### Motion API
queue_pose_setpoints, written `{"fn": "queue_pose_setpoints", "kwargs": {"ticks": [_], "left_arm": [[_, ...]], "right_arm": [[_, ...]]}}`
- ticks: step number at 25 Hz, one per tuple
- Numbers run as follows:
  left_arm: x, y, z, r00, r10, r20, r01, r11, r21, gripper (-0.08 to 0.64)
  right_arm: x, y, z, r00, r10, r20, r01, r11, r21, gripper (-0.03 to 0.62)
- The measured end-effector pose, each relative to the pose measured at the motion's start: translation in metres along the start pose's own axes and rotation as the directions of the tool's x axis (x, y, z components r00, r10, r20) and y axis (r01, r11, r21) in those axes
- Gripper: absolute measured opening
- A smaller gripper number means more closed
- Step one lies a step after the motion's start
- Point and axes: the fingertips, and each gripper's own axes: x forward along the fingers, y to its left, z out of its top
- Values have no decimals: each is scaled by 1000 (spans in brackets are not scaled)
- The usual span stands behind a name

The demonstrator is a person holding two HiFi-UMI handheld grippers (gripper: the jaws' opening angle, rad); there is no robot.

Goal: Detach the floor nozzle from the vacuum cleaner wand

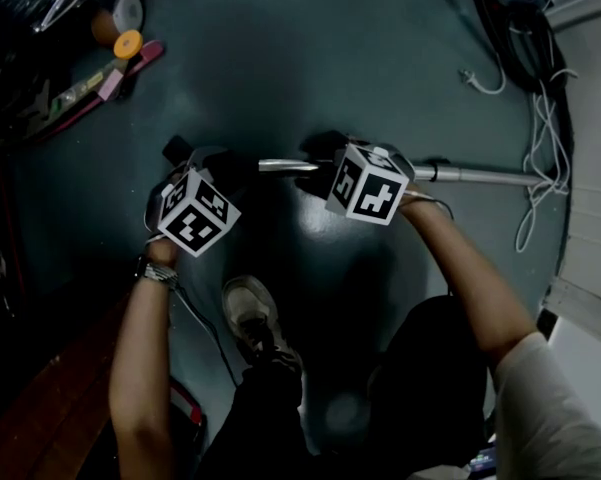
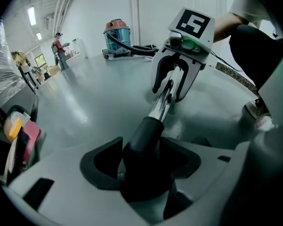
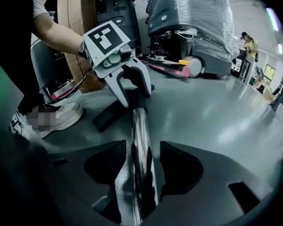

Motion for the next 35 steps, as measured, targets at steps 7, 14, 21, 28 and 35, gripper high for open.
{"fn": "queue_pose_setpoints", "kwargs": {"ticks": [7,14,21,28,35], "left_arm": [[10,1,-6,998,-29,-52,28,999,-27,256],[21,1,-8,996,1,-85,-13,991,-135,270],[19,-8,-13,996,18,-83,-29,991,-130,264],[1,-25,-16,999,50,-7,-51,993,-105,255],[-9,-23,-13,994,111,12,-111,993,-33,255]], "right_arm": [[13,0,-13,999,2,-34,-1,1000,10,224],[16,-2,-10,997,-18,-76,13,998,-68,164],[15,8,-13,997,-4,-76,-2,997,-78,163],[9,31,-12,996,65,-60,-72,991,-111,161],[4,35,-10,995,91,-43,-94,993,-74,161]]}}
